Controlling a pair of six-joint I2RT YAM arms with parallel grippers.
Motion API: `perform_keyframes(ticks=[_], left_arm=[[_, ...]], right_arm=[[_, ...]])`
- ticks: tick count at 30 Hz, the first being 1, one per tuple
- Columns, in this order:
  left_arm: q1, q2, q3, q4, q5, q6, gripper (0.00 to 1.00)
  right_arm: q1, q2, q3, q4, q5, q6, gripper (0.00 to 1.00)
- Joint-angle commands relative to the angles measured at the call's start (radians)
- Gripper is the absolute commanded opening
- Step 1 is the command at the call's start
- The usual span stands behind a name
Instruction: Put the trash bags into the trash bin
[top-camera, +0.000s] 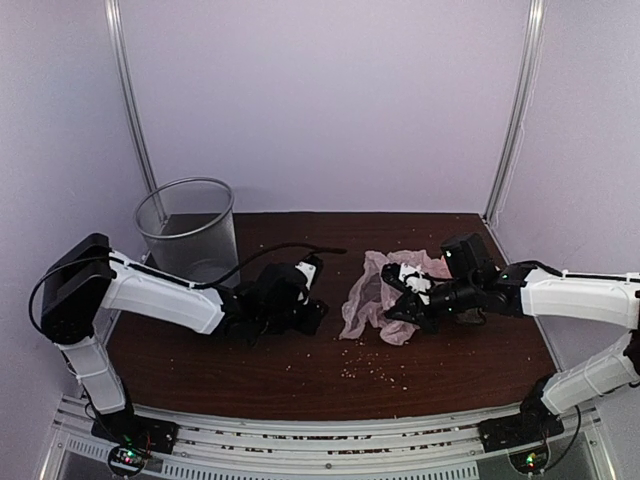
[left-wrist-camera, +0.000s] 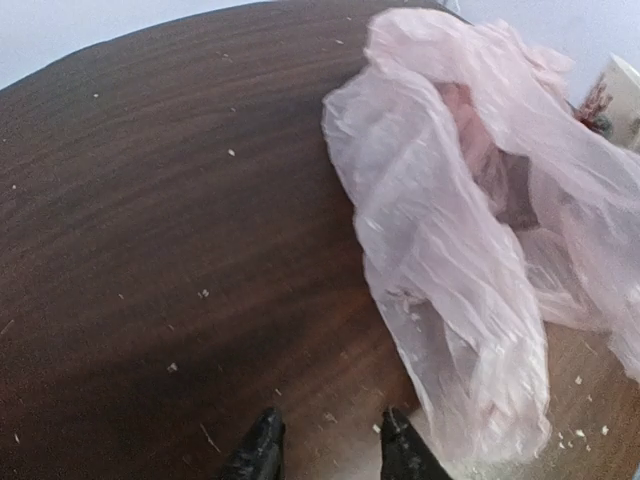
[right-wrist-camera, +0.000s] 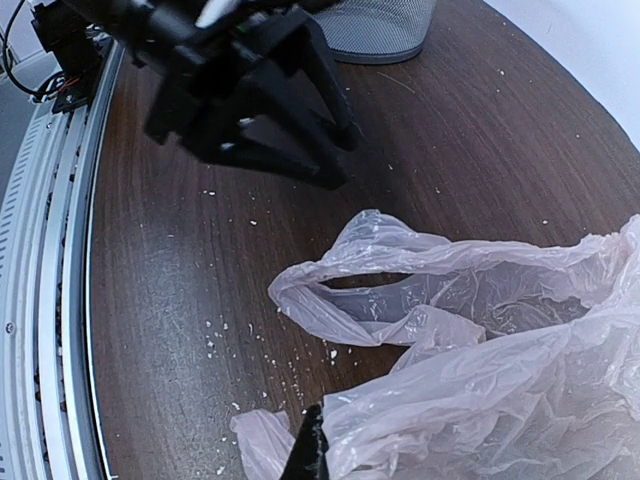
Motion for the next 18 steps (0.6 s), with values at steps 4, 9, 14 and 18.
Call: perform_keyframes(ticks=[4, 9, 14, 18], left_arm=[[-0.083, -0.089, -0.068, 0.024, -0.095, -0.046, 0.69], [-0.114, -0.091, -0.125, 0.103, -0.036, -0.089, 0.76], [-0.145, -0.059, -0.145, 0.301, 0.072, -0.037, 0.74], [-0.154, -0.001, -0.087, 0.324, 0.082, -0.023, 0.68]], right_arm=[[-0.003, -0.007, 0.009, -0.010, 0.032, -0.031, 0.00], [-0.003, -0.018, 0.004, -0.011, 0.053, -0.041, 0.00], [-0.003, -0.018, 0.005, -0.010, 0.056, -0.044, 0.00], [-0.003, -0.019, 0.005, -0.013, 0.063, -0.049, 0.00]])
